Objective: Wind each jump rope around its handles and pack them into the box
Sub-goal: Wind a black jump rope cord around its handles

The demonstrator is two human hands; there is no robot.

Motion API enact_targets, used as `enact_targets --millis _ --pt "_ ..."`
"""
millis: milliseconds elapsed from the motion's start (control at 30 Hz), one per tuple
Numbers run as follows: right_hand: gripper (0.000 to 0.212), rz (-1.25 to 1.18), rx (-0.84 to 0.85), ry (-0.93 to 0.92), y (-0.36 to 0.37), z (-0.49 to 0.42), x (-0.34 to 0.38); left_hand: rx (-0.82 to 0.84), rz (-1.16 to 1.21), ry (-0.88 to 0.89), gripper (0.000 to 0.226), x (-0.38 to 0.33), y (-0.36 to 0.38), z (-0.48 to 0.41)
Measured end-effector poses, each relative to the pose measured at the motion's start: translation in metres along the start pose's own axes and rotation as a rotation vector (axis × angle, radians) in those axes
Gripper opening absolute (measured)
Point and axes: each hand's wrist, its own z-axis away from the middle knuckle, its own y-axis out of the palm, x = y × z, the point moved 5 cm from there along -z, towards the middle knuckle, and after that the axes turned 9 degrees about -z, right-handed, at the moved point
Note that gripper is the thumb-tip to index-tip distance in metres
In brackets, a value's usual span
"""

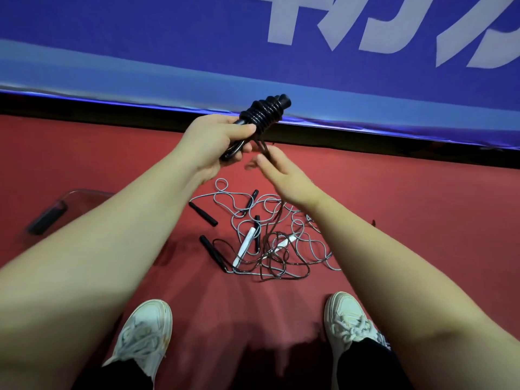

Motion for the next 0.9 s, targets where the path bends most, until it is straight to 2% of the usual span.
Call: enact_targets --millis 67,167,333,567,700,767,833,900 --pt "0.022 -0.018 -0.031 -0.005 0.002 -0.003 -0.003 -0.017 -0.013 0.022 0.008 -0.004 -0.003 0.0" --pt "0.03 -0.083 -0.06 0.069 -0.004 0.001 -0.018 -0.117 -0.076 0.068 0.012 -0.002 -0.016 -0.005" --pt "0.03 0.258 0.081 0.103 0.005 0.012 0.0 -0.268 -0.459 0.133 0.034 0.021 -0.031 -0.008" --pt "0.024 0.368 0.106 0.109 -0.002 0.015 0.041 -0.166 -0.738 0.276 0.029 0.025 -0.032 -0.001" --pt "0.015 0.845 0.195 -0.069 0.009 0.019 0.058 -0.066 -0.916 0.258 0.025 0.03 -0.023 0.004" --pt "0.028 1.14 0.178 -0.187 0.01 0.018 0.063 -0.026 -0.989 0.235 0.025 0.035 -0.018 0.006" --pt "0.027 1.274 0.152 -0.364 0.01 0.017 0.07 0.016 -1.022 0.206 0.025 0.038 -0.014 0.006" --pt "0.02 1.278 0.183 -0.535 0.009 0.019 0.075 0.084 -1.052 0.19 0.026 0.04 -0.009 0.006"
